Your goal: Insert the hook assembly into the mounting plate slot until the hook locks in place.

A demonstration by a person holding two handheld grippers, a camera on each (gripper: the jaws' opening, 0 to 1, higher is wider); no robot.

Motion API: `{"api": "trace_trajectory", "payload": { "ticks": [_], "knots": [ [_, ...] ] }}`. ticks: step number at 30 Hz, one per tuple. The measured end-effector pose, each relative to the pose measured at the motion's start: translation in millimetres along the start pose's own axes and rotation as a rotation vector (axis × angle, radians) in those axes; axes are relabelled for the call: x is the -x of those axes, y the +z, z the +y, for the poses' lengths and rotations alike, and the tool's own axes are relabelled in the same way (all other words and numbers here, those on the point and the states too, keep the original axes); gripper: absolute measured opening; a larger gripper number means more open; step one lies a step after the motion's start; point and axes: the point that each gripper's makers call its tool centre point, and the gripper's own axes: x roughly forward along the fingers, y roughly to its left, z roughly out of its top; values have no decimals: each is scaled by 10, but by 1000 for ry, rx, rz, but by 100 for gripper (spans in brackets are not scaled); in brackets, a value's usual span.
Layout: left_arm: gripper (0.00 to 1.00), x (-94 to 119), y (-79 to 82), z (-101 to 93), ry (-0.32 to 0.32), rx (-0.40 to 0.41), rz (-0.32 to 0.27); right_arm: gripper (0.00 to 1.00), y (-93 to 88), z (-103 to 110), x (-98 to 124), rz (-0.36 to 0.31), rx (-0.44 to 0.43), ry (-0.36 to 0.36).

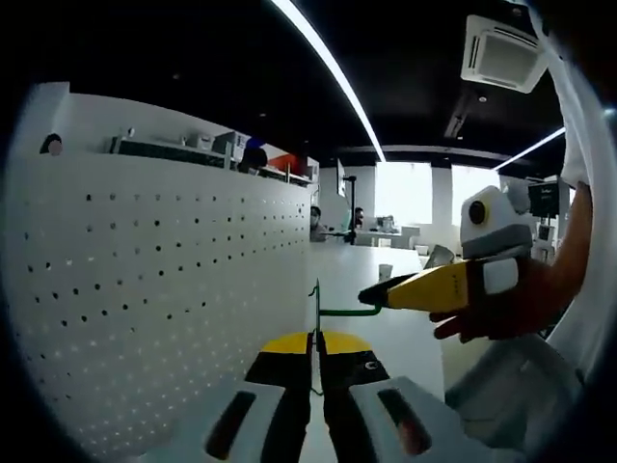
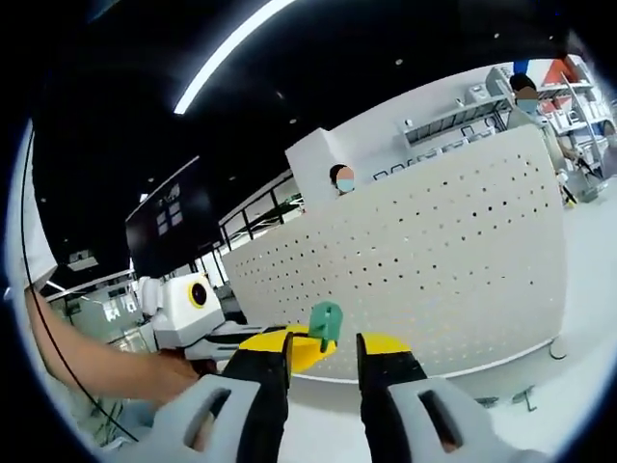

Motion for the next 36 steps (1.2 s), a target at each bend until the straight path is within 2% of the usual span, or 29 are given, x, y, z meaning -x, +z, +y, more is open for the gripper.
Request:
{"api": "trace_trajectory", "payload": {
  "ticks": [20, 23, 36],
  "knots": [
    [2, 9, 25, -20, 5, -3, -10, 12, -46, 1, -162, 4, -42, -3],
    [2, 7, 15, -29, 7, -9, -4, 8, -53, 51, -193, 8, -18, 10],
    [2, 23, 25, -46, 11, -10, -6, 4, -62, 11, -206, 4, -29, -1]
  ]
}}
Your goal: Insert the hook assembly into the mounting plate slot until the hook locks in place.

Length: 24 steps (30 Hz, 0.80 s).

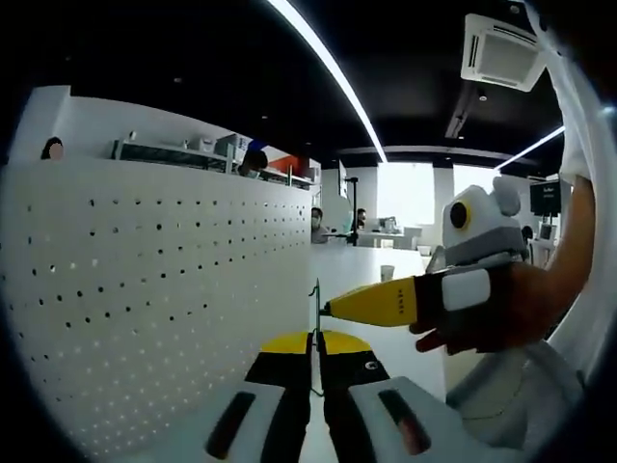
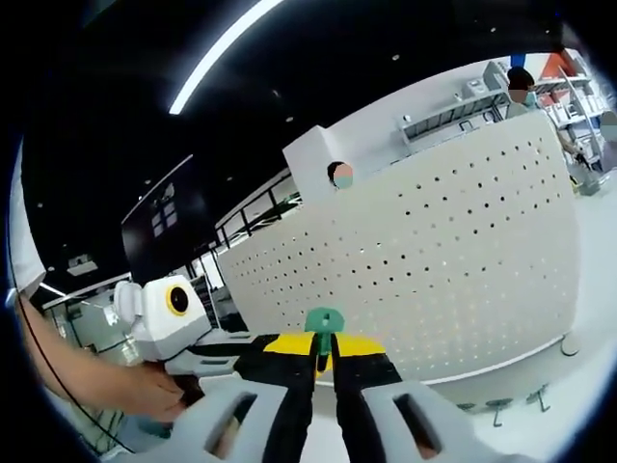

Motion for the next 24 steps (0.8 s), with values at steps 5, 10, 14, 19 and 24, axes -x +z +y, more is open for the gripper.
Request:
{"api": "trace_trajectory", "payload": {
  "ticks": [5, 10, 14, 19, 24],
  "knots": [
    [2, -9, 8, -18, 1, 2, -5, 3, -5, -9, -12, 2, -4, -3],
    [2, -13, 9, -10, 8, 9, -5, 2, 2, -9, -21, 0, -12, -6],
    [2, -20, 6, -8, 13, 11, -4, 2, 5, -16, -20, 0, -4, -10],
    [2, -26, 19, -8, 18, 12, -13, 1, 21, -15, -13, -4, -16, -19],
    [2, -23, 38, -3, 24, 18, -24, 0, 38, -12, -17, -5, -15, -14]
  ]
}}
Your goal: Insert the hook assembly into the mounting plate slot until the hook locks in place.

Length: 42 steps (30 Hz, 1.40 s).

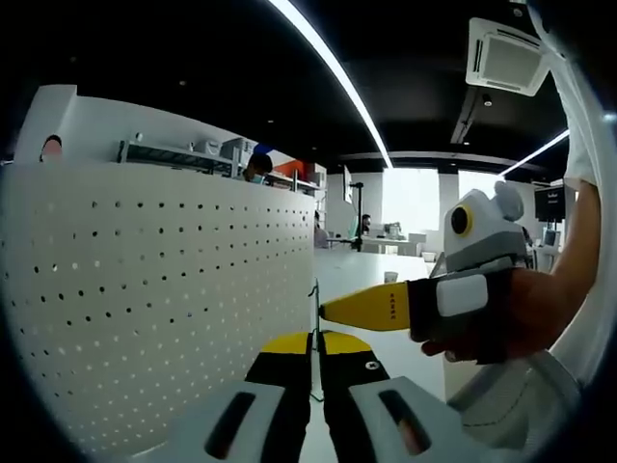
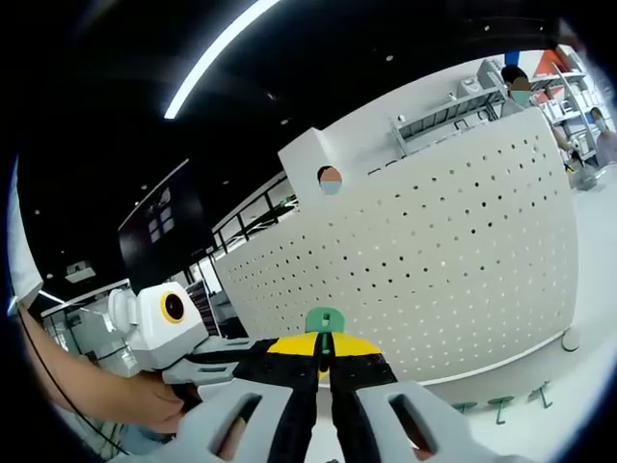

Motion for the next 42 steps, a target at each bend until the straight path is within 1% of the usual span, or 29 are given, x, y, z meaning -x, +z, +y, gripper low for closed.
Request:
{"api": "trace_trajectory", "payload": {
  "ticks": [4, 5, 6, 7, 8, 9, 11, 12, 14, 16, 20, 22, 24, 26, 28, 29, 31, 33, 35, 37, 41, 42],
  "knots": [
    [4, 12, 9, 10, 23, -39, -10, 0, 12, 34, -14, 7, 21, 9],
    [4, 14, 2, 7, 25, -39, -4, 0, 10, 45, -19, 10, 29, 12],
    [6, 24, -40, 21, 32, -44, 22, 0, 18, 48, -20, 7, 29, 14],
    [12, 26, -65, 29, 35, -43, 32, 0, 24, 49, -21, 7, 26, 14],
    [24, 33, -107, 35, 37, -13, 39, 0, 28, 53, -24, 7, 27, 17],
    [29, 43, -131, 49, 43, -2, 46, 0, 28, 57, -27, 10, 28, 19],
    [34, 69, -180, 55, 39, 2, 62, 0, 27, 85, -34, 18, 48, 28],
    [38, 83, -206, 63, 45, -1, 67, 0, 26, 101, -39, 18, 45, 32],
    [49, 101, -251, 81, 56, 8, 77, 0, 19, 103, -42, 20, 42, 33],
    [56, 117, -286, 96, 65, 18, 89, 0, 0, 109, -46, 27, 40, 36],
    [68, 133, -309, 98, 70, 23, 86, 0, -17, 124, -49, 33, 40, 42],
    [75, 143, -334, 110, 80, 13, 92, 0, -19, 129, -51, 34, 40, 41],
    [79, 161, -334, 139, 100, 7, 86, 0, -21, 136, -54, 35, 34, 43],
    [85, 191, -308, 192, 130, 14, 64, 0, -26, 136, -54, 36, 30, 41],
    [86, 223, -287, 206, 137, 25, 50, 0, -27, 136, -56, 38, 36, 40],
    [85, 237, -285, 211, 143, 20, 52, 1, -21, 136, -62, 38, 37, 40],
    [85, 283, -295, 240, 166, -20, 62, 1, -7, 135, -75, 38, 43, 37],
    [84, 343, -314, 249, 178, -17, 67, 1, 38, 137, -122, 36, 69, 32],
    [84, 430, -344, 277, 206, -35, 71, 1, 73, 139, -162, 38, 115, 28],
    [84, 504, -367, 277, 225, -39, 73, 1, 129, 132, -214, 30, 134, 16],
    [84, 696, -437, 317, 284, -29, 69, 1, 220, 101, -323, 33, 200, -8],
    [85, 752, -449, 328, 301, -18, 65, 1, 255, 77, -353, 36, 236, -24]
  ]
}}
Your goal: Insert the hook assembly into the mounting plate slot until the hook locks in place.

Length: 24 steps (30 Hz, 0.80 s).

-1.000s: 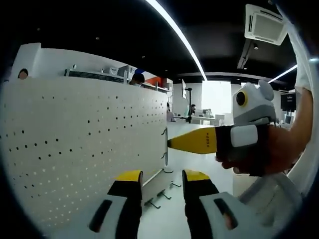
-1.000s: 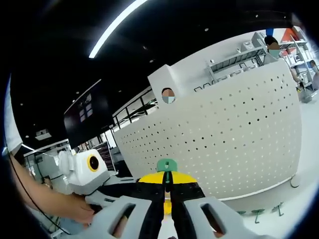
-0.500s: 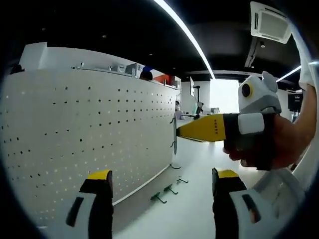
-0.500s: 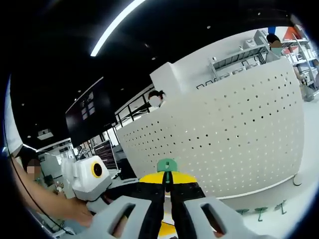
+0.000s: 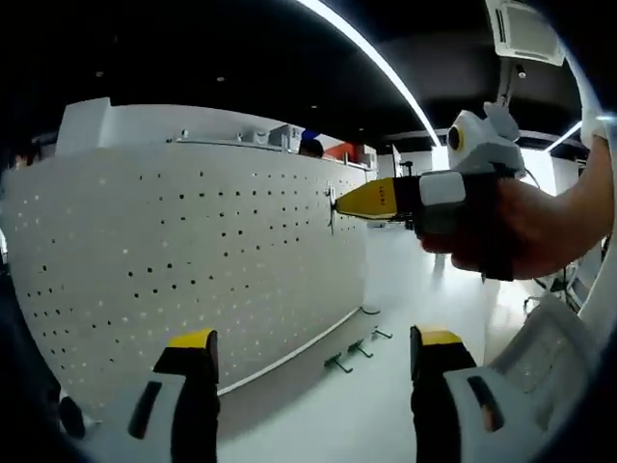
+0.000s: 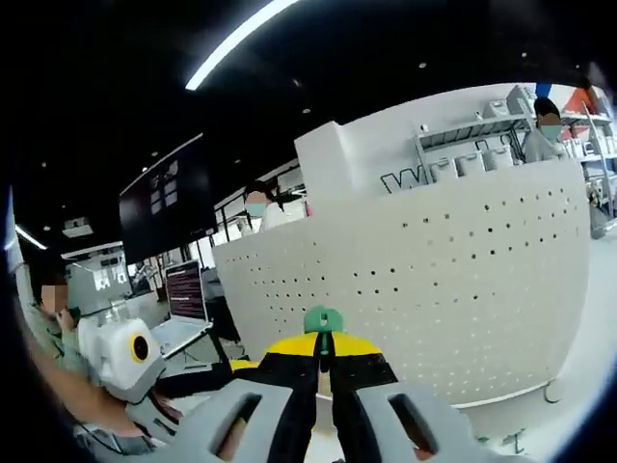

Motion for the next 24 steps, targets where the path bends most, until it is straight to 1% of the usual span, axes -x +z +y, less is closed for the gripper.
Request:
{"api": "trace_trajectory", "payload": {
  "ticks": [2, 5, 11, 14, 16, 20, 24],
  "knots": [
    [85, 71, -26, 42, 26, -1, -1, 1, 51, -10, -42, -4, 9, -6],
    [85, 195, -77, 102, 65, 5, -2, 1, 145, -85, -121, -5, 47, -41],
    [85, 446, -173, 183, 128, 3, -1, 1, 260, -147, -238, -16, 68, -71],
    [85, 590, -230, 284, 180, 13, -3, 1, 302, -197, -320, -19, 67, -93],
    [85, 663, -246, 320, 199, 15, -4, 1, 327, -225, -360, -23, 70, -108],
    [85, 783, -251, 364, 238, 10, -16, 1, 380, -219, -450, -36, 71, -115],
    [88, 840, -289, 379, 271, 7, -20, 1, 427, -209, -548, -49, 88, -125]
  ]
}}
